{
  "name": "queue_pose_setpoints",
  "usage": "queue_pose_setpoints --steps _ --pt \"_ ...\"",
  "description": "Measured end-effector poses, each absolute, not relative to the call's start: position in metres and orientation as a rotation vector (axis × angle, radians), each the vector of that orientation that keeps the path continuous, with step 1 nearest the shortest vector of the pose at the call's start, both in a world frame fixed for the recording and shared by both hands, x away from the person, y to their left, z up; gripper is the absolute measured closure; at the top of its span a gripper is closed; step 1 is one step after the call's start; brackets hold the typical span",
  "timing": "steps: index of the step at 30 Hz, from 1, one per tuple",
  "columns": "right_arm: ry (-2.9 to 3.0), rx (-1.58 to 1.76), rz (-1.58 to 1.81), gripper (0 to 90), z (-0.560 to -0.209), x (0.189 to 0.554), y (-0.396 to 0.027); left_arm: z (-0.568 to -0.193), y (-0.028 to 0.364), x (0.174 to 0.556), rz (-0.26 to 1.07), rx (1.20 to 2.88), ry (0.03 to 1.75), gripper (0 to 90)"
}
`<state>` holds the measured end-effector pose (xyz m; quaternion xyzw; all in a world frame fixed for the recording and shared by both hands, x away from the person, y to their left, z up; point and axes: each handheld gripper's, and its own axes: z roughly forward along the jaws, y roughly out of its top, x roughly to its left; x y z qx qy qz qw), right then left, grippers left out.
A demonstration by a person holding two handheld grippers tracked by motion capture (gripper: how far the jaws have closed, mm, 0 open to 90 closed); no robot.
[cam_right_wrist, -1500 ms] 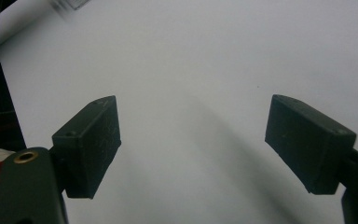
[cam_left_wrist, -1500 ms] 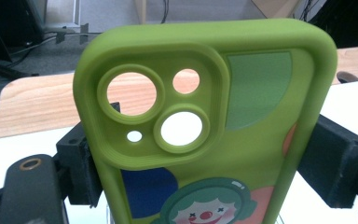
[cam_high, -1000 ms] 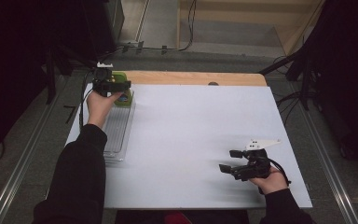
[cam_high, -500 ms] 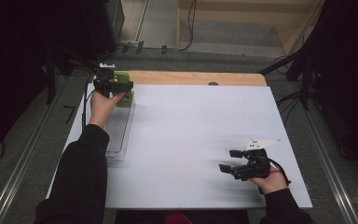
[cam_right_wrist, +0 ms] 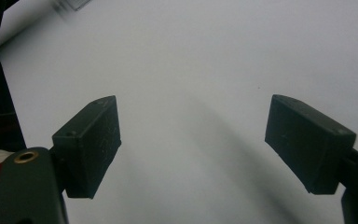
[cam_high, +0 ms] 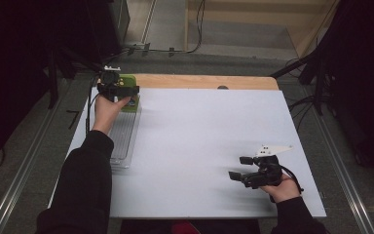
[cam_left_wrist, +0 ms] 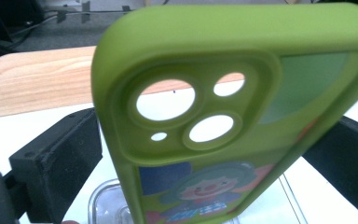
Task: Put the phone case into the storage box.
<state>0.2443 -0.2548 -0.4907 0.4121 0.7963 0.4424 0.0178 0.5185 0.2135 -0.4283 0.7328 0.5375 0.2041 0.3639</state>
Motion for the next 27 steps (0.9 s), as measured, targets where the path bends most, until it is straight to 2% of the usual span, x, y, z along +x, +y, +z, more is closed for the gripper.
queue_pose_setpoints --steps 6,27 --pt "2.469 1.282 1.378 16.5 -0.491 0.245 -0.255 -0.427 0.214 0.517 0.529 1.886 1.379 0.0" --pt "2.462 1.291 1.374 16.5 -0.490 0.243 -0.257 -0.408 0.228 0.497 0.377 1.946 1.374 0.0"
